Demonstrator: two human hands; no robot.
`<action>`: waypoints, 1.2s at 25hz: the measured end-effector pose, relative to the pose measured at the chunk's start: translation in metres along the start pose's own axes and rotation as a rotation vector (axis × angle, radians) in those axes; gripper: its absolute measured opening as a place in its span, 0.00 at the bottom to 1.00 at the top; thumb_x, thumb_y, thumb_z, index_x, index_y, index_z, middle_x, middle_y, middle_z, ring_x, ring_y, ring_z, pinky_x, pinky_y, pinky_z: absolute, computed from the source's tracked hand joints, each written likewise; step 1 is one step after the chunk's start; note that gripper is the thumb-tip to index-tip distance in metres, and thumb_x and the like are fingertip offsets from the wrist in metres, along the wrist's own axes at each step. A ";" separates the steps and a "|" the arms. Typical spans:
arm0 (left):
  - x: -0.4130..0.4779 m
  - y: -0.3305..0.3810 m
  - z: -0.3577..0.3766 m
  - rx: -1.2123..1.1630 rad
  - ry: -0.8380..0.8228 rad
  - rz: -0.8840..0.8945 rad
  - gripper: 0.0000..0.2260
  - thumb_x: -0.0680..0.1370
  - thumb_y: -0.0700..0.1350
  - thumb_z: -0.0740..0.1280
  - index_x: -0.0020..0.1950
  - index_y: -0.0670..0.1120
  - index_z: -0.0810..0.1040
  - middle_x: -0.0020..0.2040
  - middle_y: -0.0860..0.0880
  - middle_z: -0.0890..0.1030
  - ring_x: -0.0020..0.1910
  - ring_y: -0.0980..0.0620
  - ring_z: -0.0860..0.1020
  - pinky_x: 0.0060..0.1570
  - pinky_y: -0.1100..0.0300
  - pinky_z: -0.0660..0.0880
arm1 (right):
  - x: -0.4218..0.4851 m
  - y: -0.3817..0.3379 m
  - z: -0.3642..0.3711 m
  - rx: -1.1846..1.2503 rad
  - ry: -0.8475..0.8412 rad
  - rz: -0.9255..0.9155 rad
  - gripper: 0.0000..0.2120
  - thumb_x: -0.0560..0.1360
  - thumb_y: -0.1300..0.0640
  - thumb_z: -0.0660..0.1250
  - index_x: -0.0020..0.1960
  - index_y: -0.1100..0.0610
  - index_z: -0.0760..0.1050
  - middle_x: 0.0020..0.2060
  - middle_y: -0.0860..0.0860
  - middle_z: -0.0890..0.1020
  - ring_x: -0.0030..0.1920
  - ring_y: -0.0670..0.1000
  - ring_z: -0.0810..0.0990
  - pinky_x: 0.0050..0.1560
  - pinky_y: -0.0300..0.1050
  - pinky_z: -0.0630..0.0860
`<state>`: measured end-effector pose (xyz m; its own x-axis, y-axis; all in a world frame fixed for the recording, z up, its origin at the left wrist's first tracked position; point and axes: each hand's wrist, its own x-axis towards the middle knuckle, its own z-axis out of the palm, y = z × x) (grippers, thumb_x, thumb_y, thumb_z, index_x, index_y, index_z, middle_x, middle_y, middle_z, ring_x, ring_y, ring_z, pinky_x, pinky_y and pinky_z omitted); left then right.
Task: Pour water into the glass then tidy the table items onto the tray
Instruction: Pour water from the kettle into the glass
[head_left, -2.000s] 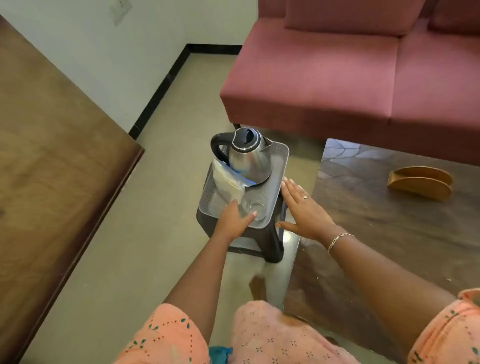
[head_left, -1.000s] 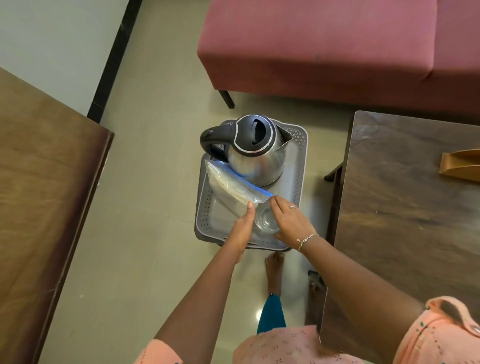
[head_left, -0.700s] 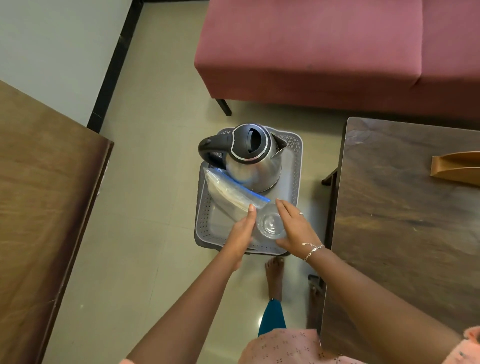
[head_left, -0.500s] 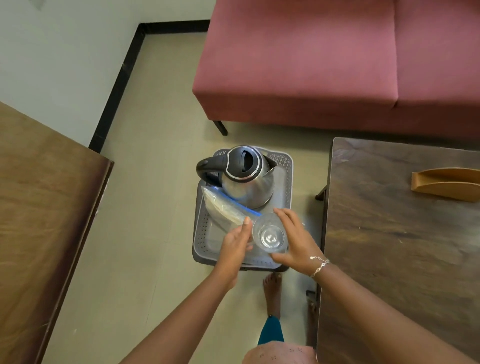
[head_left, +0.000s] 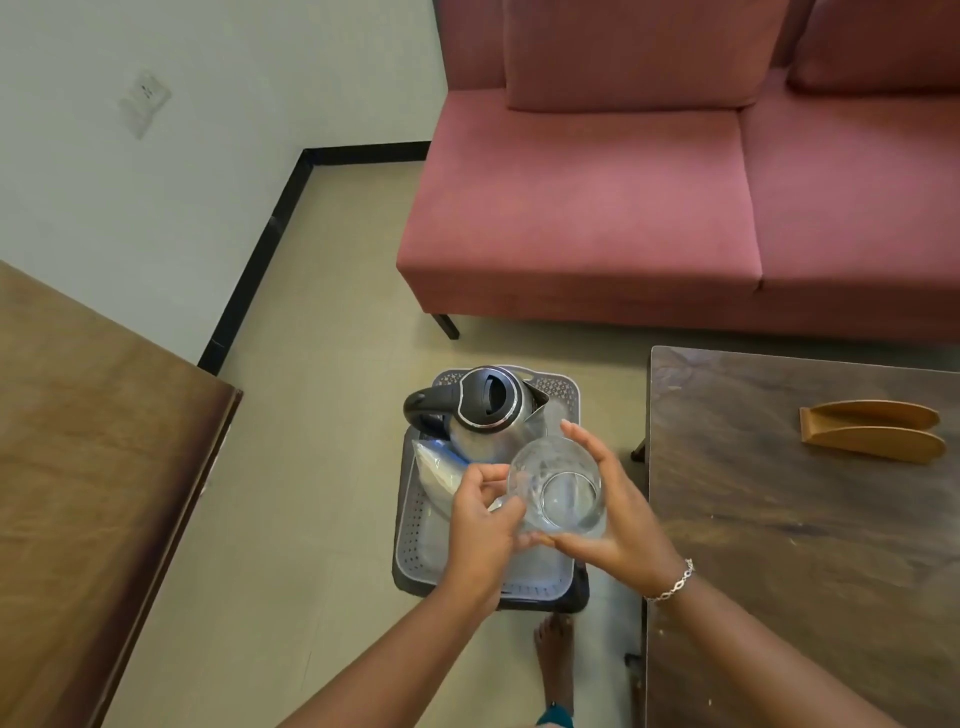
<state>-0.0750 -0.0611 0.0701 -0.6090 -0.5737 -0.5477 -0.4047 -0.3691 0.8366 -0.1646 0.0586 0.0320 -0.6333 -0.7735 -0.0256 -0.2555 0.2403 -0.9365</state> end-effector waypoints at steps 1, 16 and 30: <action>0.002 0.002 -0.001 0.018 0.006 0.009 0.07 0.75 0.34 0.64 0.51 0.42 0.73 0.54 0.39 0.78 0.50 0.42 0.81 0.35 0.52 0.82 | 0.001 0.001 -0.002 0.001 -0.019 0.002 0.49 0.59 0.44 0.75 0.73 0.53 0.54 0.70 0.42 0.62 0.68 0.38 0.64 0.66 0.32 0.63; 0.164 0.026 -0.090 1.115 -0.040 0.262 0.43 0.67 0.48 0.76 0.74 0.44 0.55 0.76 0.45 0.56 0.76 0.45 0.47 0.72 0.48 0.53 | 0.010 0.012 -0.007 0.035 0.121 0.112 0.42 0.54 0.44 0.76 0.62 0.37 0.59 0.59 0.33 0.71 0.58 0.37 0.73 0.56 0.26 0.68; 0.208 0.015 -0.100 1.094 -0.249 0.055 0.17 0.61 0.40 0.74 0.49 0.42 0.78 0.43 0.45 0.78 0.42 0.48 0.75 0.37 0.61 0.69 | 0.013 0.022 -0.025 0.021 0.182 0.193 0.41 0.52 0.44 0.75 0.57 0.26 0.57 0.56 0.28 0.71 0.57 0.34 0.72 0.53 0.22 0.66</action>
<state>-0.1394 -0.2590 -0.0303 -0.7145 -0.3617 -0.5989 -0.6794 0.5630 0.4705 -0.1964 0.0683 0.0196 -0.7903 -0.5958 -0.1433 -0.1032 0.3600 -0.9272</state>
